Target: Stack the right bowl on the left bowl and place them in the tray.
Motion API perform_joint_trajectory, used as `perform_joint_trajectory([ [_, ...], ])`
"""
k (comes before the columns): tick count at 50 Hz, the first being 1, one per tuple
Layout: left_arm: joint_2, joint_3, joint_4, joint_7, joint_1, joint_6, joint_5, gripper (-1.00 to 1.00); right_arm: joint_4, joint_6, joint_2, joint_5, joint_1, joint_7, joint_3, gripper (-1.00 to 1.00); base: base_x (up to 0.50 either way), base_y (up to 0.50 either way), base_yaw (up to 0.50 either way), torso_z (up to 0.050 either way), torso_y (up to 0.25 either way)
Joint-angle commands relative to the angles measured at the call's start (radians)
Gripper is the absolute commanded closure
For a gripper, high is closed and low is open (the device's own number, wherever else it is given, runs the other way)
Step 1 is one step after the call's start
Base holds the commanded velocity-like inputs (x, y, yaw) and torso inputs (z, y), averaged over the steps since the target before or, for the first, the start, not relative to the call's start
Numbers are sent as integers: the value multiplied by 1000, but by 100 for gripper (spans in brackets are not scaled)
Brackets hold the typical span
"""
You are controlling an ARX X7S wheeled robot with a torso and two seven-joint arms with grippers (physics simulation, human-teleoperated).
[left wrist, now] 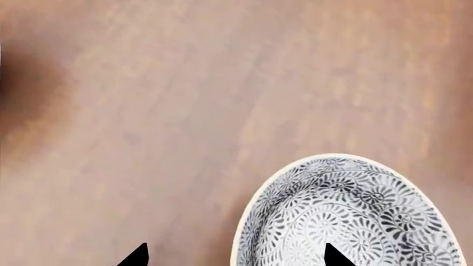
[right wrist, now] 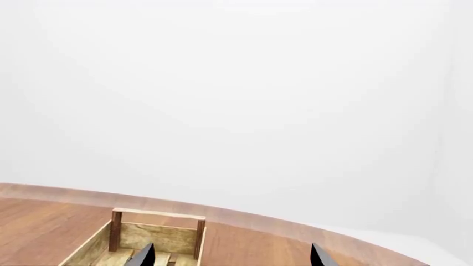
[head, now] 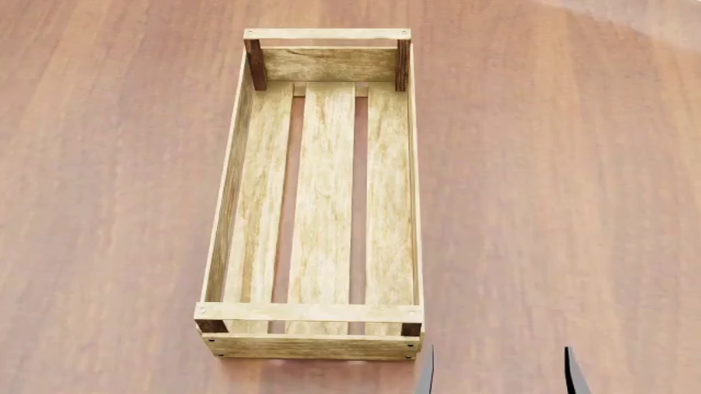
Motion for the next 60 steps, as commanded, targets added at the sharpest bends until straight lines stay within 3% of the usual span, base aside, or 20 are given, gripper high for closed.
perform_joint_trajectory([
  [1, 24, -18, -23, 29, -1, 5, 16, -100, 0, 1, -16, -19, 0, -18, 18, -100, 0, 0, 0, 0, 0],
  [10, 24, -17, -28, 37, -2, 4, 5, -100, -3, 2, -14, -20, -1, -15, 15, -100, 0, 0, 0, 0, 0],
  [11, 24, -16, -30, 38, -2, 5, 5, 100, -1, 1, -14, -20, -1, -15, 15, -100, 0, 0, 0, 0, 0],
  [41, -18, 18, 78, 33, 3, 37, 66, 100, -4, 9, -5, -16, 3, -9, 5, -100, 0, 0, 0, 0, 0],
  [60, -131, 74, 232, -14, -181, -74, 82, 100, -2, 9, 1, -4, 6, -5, 3, -100, 0, 0, 0, 0, 0],
])
